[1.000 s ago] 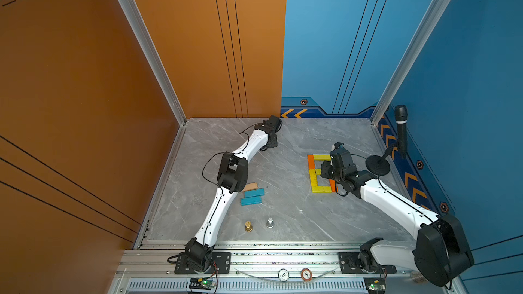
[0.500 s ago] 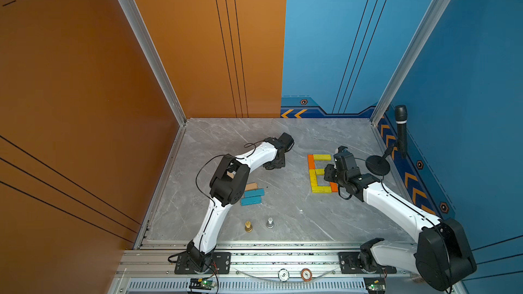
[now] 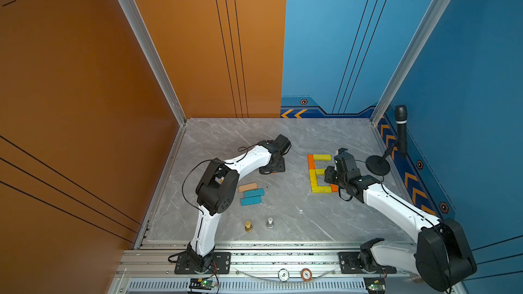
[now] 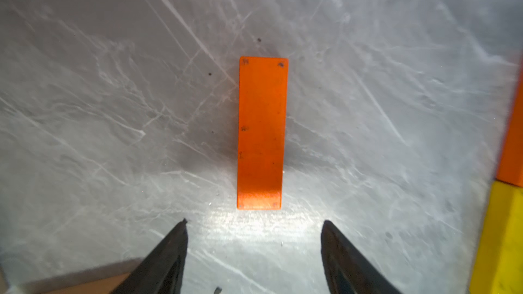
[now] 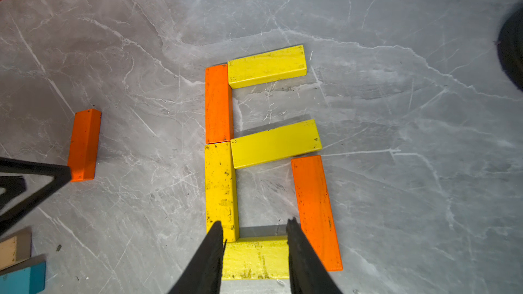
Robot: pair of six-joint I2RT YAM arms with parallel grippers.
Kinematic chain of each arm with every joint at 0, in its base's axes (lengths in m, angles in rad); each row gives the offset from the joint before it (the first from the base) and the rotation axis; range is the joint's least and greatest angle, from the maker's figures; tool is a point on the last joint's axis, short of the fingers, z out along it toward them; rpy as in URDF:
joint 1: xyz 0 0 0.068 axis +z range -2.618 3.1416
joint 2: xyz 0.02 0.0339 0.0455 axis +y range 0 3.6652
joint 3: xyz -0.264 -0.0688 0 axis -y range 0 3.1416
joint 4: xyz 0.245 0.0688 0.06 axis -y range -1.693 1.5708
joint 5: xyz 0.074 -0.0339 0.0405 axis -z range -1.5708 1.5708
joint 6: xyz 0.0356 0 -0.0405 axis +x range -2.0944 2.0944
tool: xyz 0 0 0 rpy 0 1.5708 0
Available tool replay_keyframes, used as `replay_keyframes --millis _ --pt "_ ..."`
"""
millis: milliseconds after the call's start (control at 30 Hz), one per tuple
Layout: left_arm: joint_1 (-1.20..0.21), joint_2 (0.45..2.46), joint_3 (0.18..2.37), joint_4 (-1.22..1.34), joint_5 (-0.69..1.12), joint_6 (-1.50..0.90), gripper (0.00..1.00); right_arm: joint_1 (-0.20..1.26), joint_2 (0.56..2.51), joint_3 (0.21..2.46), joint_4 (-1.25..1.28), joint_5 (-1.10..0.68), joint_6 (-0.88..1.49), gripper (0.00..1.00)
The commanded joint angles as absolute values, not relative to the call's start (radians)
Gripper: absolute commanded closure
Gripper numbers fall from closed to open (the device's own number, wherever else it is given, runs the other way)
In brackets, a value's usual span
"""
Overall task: Assemble the number 6 with building blocks
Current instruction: Move the building block to the center of the board.
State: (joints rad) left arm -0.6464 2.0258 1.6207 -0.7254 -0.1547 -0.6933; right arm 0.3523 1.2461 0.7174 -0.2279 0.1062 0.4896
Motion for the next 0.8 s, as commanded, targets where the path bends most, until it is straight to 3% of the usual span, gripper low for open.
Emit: replay_keyframes --millis 0,267,333,600,767 --pt "-0.624 1.947 1.589 -0.739 -0.101 -0.653 0.19 0.346 1.232 0.694 -0.203 0.122 0.462 0.6" --pt "-0.575 1.747 1.419 -0.745 -0.114 -0.641 0.15 0.354 1.244 0.685 -0.176 0.102 0.447 0.54" --pt "-0.561 1.703 1.359 -0.746 -0.135 -0.641 0.09 0.364 1.238 0.683 -0.173 0.104 0.441 0.52" --pt "-0.518 1.543 1.183 -0.754 -0.149 -0.655 0.0 0.413 1.259 0.665 -0.109 0.092 0.407 0.33" --pt "-0.517 1.456 1.116 -0.765 -0.173 -0.663 0.02 0.449 1.297 0.669 -0.041 0.075 0.397 0.22"
